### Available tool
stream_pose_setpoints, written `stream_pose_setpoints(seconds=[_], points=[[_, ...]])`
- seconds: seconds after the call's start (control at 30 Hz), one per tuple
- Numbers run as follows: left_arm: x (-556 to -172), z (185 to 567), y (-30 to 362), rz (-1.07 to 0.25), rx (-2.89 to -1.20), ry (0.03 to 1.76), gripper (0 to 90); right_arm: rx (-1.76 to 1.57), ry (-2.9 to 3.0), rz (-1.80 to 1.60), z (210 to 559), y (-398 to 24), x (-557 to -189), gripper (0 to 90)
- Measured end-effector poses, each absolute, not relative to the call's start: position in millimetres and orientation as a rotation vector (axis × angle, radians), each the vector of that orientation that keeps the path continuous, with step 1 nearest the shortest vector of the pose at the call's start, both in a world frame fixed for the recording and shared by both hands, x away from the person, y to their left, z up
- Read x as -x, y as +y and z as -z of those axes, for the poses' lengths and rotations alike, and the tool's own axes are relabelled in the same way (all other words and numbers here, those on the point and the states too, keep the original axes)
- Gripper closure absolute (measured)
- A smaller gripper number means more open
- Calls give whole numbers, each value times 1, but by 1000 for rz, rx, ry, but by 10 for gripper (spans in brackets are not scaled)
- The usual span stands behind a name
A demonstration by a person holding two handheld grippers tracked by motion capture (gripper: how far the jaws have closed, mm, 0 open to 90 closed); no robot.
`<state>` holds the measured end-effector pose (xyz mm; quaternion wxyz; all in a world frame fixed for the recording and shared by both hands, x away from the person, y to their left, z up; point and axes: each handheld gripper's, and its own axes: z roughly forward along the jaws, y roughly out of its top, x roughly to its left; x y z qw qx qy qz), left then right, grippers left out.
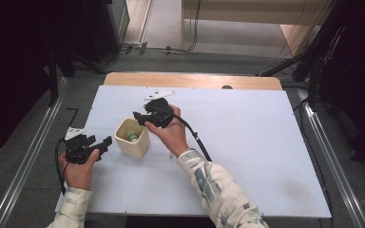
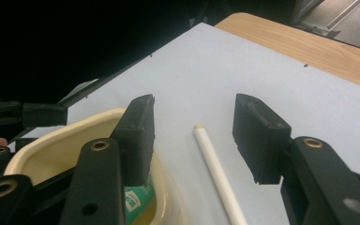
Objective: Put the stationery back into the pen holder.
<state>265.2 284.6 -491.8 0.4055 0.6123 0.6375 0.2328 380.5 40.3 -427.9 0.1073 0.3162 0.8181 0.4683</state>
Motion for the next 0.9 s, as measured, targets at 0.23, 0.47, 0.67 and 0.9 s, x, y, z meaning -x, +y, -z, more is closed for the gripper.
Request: stream_pose_setpoints(seconds=[0.23,0.47,0.67,0.9], points=[[-265,492,285,-587,-1544,1609,316,-942,2411,-1358,433,39,-385,475],[-265,492,285,-586,-1544,1609,315,-971,2420,-1325,440,38,-390,475],[-265,492,284,-586,-1542,1610,316,-991,2430,-1298,447,37,-393,475],[-265,492,284,-585,-1546,1610,315,-1005,2439,-1270,453,35,-397,476]])
